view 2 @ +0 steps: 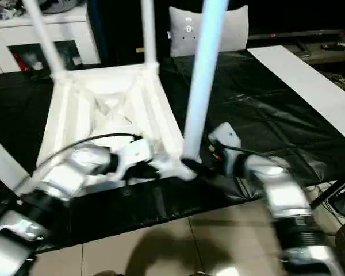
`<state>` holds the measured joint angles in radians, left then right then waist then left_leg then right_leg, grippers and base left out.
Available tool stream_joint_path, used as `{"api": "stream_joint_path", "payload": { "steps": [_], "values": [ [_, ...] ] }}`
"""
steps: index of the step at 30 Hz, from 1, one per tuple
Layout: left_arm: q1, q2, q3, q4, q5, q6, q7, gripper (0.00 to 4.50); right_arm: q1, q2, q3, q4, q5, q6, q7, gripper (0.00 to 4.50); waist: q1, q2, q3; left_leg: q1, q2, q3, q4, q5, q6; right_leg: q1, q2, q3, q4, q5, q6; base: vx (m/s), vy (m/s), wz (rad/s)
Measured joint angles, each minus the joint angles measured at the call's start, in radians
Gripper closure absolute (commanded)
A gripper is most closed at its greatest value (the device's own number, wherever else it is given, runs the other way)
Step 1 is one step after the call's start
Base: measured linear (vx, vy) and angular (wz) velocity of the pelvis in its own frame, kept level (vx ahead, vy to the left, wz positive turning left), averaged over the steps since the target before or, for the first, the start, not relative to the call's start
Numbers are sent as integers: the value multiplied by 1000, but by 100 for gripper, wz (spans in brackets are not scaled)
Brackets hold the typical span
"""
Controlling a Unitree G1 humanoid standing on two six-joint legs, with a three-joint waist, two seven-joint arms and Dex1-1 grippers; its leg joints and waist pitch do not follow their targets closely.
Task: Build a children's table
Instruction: Rotate leg to tighten
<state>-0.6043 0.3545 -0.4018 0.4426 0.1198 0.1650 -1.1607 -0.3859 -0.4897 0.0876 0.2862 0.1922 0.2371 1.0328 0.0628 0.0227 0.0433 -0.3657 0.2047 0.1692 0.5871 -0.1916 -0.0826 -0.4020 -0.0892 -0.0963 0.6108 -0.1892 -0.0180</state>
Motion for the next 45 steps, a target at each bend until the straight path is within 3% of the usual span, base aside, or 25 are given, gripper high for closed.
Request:
{"api": "stream_joint_path", "payload": {
  "steps": [3,10,23,31,36,41,45],
  "values": [
    [7,39,-9,0,-18,-70,-83,450,1,-22,22,0,32,2,113,48,3,0,0,0,0,0,0,0,0,0,0,0,0,0,0,0,0,0],
    [10,87,-47,-7,-40,-157,-207,450,16,-39,75,-22,95,39,285,107,33,0,0,2,0,0,3,-1,3,0,-1,-1,0,0,0,0,0,0],
    [11,93,-60,-12,-56,-179,-263,450,32,-42,106,-63,130,89,371,221,37,0,0,1,0,1,6,-2,3,0,-2,-1,1,1,-1,0,0,0],
    [14,95,-57,-11,-69,-169,-273,450,42,-44,108,-89,129,100,365,241,37,0,0,1,0,1,6,-2,3,0,-2,0,2,1,-1,0,0,0],
    [37,95,-13,-28,-84,-39,-251,450,40,16,106,-75,100,82,262,242,17,1,-1,4,1,2,6,-1,1,2,-2,0,5,2,-1,0,0,0],
    [33,37,42,-27,-27,102,-41,450,-8,182,25,-11,44,154,-85,249,-39,1,-1,14,1,1,5,1,-2,6,-1,-1,2,1,4,-20,0,-5],
    [12,-51,52,-25,4,208,92,450,-49,264,-22,23,3,202,-307,250,-64,1,-1,14,1,-1,6,1,-2,4,-1,-3,-2,1,4,0,0,0]
  ]
}}
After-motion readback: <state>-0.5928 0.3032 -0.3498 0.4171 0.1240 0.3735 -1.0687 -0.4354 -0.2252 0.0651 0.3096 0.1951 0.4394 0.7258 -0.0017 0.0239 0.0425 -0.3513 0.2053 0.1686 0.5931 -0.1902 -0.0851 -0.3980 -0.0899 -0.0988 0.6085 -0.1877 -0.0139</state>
